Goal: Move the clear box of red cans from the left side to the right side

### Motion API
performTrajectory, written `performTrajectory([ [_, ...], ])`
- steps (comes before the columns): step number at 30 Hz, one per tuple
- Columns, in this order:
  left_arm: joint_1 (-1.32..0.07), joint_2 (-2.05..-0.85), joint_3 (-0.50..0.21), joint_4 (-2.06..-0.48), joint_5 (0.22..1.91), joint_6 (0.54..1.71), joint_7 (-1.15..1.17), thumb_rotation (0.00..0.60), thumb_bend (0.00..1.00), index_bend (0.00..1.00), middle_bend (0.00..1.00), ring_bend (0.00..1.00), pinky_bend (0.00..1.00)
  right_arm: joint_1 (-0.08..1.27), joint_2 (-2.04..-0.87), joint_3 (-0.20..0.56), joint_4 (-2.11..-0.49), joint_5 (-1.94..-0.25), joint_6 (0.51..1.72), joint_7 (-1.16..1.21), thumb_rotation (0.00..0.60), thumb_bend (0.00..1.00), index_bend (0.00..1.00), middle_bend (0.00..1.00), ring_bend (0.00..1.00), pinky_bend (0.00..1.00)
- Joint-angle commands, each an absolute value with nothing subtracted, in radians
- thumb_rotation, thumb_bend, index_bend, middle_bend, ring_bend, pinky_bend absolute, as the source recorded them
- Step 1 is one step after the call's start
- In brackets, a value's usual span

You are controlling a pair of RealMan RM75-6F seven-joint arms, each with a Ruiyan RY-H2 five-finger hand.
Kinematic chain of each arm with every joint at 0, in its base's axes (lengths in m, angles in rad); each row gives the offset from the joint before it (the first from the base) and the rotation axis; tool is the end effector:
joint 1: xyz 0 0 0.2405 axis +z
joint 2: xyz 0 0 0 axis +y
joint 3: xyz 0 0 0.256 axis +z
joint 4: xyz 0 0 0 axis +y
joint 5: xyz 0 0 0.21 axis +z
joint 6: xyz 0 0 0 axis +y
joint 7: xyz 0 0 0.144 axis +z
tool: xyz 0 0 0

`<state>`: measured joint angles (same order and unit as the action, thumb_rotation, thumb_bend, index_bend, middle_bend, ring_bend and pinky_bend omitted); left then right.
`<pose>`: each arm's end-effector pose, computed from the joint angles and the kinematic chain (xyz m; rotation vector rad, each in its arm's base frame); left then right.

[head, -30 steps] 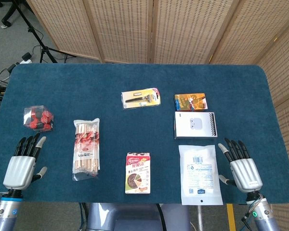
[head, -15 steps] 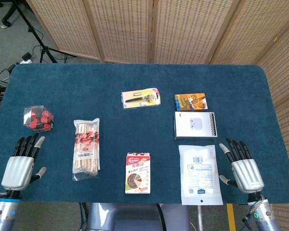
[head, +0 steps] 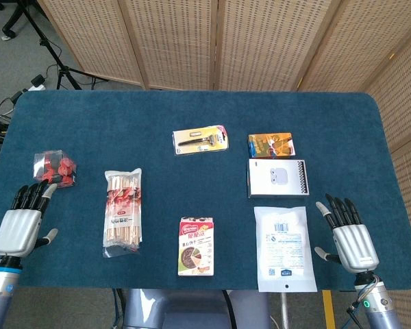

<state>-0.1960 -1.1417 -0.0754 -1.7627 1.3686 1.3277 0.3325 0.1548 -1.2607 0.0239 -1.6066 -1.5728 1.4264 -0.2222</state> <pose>-0.2768 0.2130 0.1258 -1.5176 -0.8702 -0.7381 -0.2785 -0.1932 0.0998 1.5743 -0.8072 0.8867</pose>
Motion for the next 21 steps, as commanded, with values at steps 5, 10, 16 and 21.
performTrajectory([
  [5,-0.362,-0.993,-0.193,-1.748,1.138,1.043,0.261,0.6,0.21,0.0,0.0,0.0,0.0,0.161,-1.263,0.027,-1.598,-1.559,1.41,-0.216,0.6,0.1,0.09,0.0,0.0,0.0],
  [10,-0.451,-0.943,-0.234,-1.698,1.032,0.921,0.287,0.6,0.22,0.0,0.0,0.0,0.0,0.166,-1.266,0.034,-1.588,-1.535,1.391,-0.209,0.6,0.1,0.09,0.0,0.0,0.0],
  [16,-0.539,-0.907,-0.254,-1.643,0.92,0.807,0.319,0.6,0.22,0.0,0.0,0.0,0.0,0.173,-1.274,0.035,-1.576,-1.533,1.381,-0.205,0.6,0.1,0.09,0.0,0.0,0.0],
  [21,-0.622,-0.9,-0.247,-1.582,0.792,0.692,0.352,0.6,0.22,0.0,0.0,0.0,0.0,0.177,-1.282,0.035,-1.567,-1.527,1.372,-0.209,0.6,0.1,0.09,0.0,0.0,0.0],
])
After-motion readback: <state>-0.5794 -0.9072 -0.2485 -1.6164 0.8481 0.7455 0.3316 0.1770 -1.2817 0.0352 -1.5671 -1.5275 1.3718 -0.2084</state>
